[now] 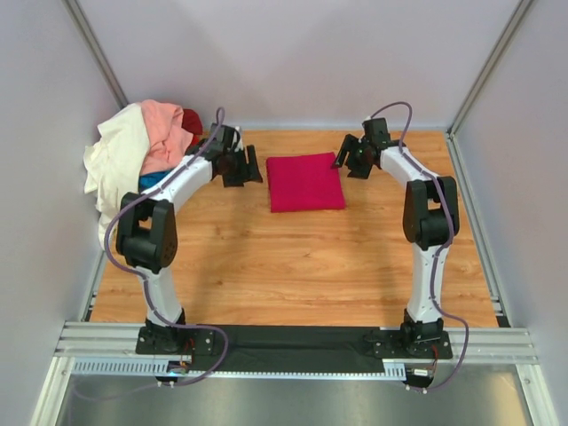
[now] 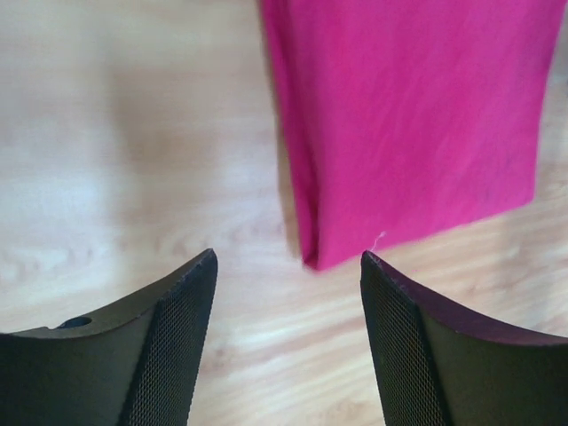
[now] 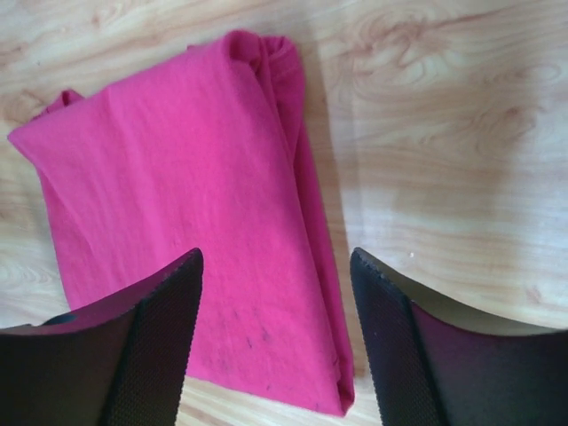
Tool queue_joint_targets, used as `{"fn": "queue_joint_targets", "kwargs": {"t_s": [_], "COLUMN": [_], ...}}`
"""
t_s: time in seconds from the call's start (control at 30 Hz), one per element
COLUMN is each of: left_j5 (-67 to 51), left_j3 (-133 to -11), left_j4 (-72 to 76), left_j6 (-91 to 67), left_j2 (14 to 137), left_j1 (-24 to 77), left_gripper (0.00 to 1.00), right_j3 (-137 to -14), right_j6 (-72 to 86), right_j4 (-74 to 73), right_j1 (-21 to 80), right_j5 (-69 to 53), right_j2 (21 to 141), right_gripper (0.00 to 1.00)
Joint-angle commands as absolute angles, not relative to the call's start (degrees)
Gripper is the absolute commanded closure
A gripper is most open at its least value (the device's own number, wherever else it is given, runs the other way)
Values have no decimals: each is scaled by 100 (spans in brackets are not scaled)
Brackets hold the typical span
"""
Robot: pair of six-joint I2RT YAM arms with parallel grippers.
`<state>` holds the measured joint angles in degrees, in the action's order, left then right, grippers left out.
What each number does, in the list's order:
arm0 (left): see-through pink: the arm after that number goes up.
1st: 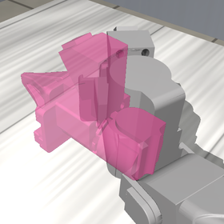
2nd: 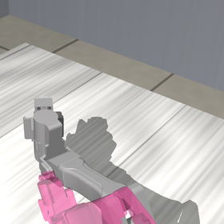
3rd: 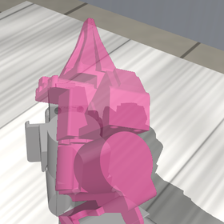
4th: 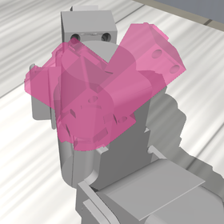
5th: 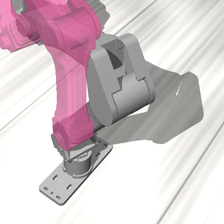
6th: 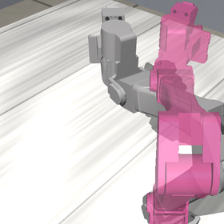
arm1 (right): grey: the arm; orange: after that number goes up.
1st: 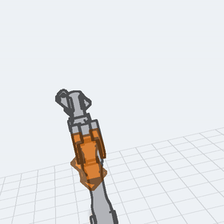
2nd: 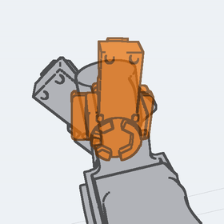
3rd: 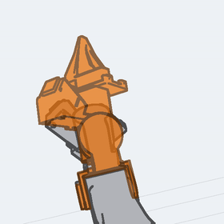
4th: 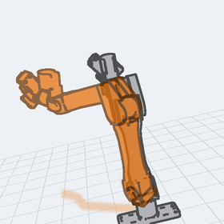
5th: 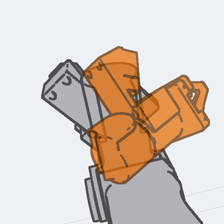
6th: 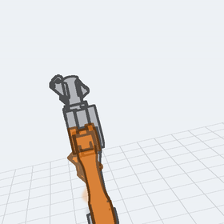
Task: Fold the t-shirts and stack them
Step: Fold the tshirt, then neatly place the folded tshirt to the corner
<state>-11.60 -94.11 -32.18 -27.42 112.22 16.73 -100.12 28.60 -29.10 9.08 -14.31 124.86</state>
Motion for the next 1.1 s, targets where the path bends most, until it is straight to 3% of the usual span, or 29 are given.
{"fn": "queue_joint_targets", "kwargs": {"t_s": [0.0,0.27,0.37,0.4,0.53,0.57,0.8,1.07], "left_j5": [-1511,-1239,-1222,-1196,-854,-774,-440,-281], "left_j3": [-8045,-6522,-6258,-6206,-5837,-5784,-5353,-5142], "left_j4": [-2594,-3137,-3444,-3541,-4269,-4402,-5054,-4772], "left_j6": [-3058,-3129,-3138,-3129,-3015,-2919,-2462,-2461], "left_j2": [10654,8914,8123,7930,6743,6550,4951,4236], "left_j1": [1687,2214,2390,2417,2443,2452,2452,2443], "left_gripper": [28,31,30,30,29,28,27,25], "right_j3": [-10160,-10503,-10538,-10564,-10617,-10652,-11161,-12987], "right_j6": [2856,3076,3190,3251,3507,3533,2902,1390], "right_j4": [-2487,-2452,-2312,-2285,-2057,-2057,-2767,-4289], "right_j1": [791,852,923,940,1011,1002,730,-165], "right_j5": [-1749,-2039,-2232,-2337,-2768,-2777,-1822,-424], "right_j2": [12761,13552,13710,13798,13983,13992,13782,14158], "right_gripper": [33,43,52,63,84,98,100,100]}}
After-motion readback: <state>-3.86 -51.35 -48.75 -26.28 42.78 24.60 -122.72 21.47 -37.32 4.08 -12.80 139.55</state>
